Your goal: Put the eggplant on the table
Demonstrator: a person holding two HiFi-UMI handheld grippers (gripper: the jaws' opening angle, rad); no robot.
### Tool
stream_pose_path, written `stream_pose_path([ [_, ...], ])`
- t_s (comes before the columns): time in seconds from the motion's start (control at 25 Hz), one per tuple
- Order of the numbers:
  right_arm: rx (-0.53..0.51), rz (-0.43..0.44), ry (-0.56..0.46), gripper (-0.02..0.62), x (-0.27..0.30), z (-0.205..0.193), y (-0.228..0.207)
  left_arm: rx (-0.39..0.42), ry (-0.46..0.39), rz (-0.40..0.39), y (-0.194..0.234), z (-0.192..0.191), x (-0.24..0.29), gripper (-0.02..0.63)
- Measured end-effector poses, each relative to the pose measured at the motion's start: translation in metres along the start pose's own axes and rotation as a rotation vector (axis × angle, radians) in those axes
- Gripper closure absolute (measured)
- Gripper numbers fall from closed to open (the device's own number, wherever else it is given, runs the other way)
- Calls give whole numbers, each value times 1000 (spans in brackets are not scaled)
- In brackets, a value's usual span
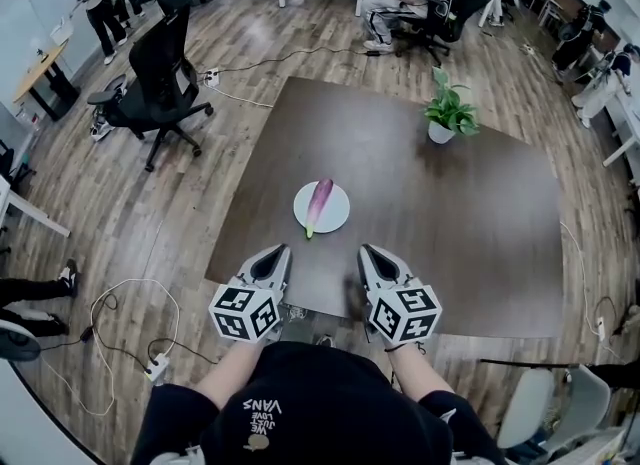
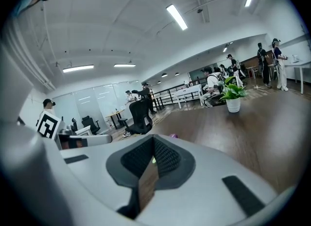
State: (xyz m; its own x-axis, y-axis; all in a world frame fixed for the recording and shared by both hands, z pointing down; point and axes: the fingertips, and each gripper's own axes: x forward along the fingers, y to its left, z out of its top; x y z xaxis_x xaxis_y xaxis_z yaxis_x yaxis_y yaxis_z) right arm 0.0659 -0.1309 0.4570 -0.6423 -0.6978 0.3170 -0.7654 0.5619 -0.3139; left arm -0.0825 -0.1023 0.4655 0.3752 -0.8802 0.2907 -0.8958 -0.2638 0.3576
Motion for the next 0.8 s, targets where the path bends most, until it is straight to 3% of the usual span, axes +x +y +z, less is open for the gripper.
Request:
stream_pose_path([
  [0.8,-10,-2,-5,577,11,4,4,18,5,-1,8,4,3,595],
])
